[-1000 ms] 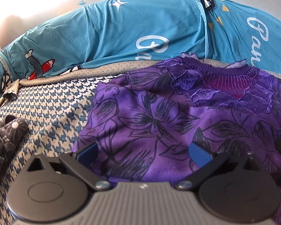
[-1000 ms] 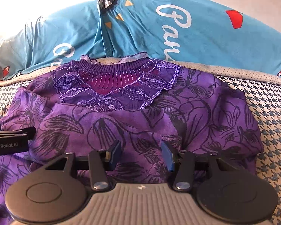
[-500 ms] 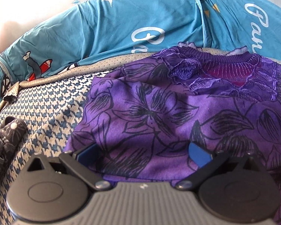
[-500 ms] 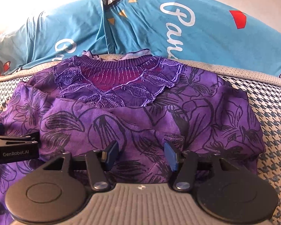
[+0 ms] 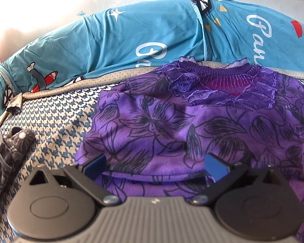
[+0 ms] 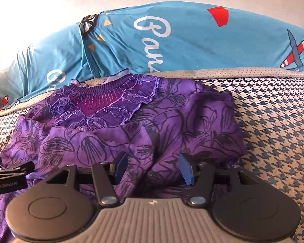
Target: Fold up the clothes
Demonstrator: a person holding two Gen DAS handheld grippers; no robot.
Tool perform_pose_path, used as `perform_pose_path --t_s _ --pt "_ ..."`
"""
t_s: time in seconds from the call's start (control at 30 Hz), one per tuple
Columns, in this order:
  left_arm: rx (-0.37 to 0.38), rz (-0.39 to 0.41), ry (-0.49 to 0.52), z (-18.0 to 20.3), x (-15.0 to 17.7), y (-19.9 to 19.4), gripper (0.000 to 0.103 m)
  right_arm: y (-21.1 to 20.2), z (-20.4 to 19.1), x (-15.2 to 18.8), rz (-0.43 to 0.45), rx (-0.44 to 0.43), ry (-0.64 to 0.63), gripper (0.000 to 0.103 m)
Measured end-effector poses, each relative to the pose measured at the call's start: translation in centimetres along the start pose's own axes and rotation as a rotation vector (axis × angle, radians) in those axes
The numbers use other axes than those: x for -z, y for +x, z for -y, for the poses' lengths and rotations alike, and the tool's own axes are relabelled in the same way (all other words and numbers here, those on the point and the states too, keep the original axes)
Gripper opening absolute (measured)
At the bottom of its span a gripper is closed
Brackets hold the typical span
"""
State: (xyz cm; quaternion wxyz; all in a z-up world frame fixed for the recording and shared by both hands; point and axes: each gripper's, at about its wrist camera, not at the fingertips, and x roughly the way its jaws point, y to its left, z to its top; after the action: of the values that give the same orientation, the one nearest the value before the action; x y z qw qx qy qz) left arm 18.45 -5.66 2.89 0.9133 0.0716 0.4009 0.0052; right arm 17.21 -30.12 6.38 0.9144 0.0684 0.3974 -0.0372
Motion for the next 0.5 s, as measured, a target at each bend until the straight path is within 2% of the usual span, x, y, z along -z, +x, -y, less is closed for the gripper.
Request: perform_pose_path --t_s 0.13,0.2,0.37,0.5 --pt "0.038 -0.005 -0.015 -0.2 1.0 -1.7 0.103 -1.3 2.8 0.4 0.008 0.032 0.066 0.065" --pt "0.054 -0.006 -0.021 -0.3 1.5 -2.6 0.103 -1.9 4.2 0.6 0.011 0.046 0.106 0.065" --pt "0.077 -0.012 -0.036 -0.9 2.7 -4.0 0.103 -2.9 7.5 1.3 -0.001 -0.007 0.206 0.066" --pt "0.066 -0.024 -0.047 -1.2 2.8 -3.6 0.103 -2.3 8.7 1.4 -0.009 -0.021 0.214 0.075"
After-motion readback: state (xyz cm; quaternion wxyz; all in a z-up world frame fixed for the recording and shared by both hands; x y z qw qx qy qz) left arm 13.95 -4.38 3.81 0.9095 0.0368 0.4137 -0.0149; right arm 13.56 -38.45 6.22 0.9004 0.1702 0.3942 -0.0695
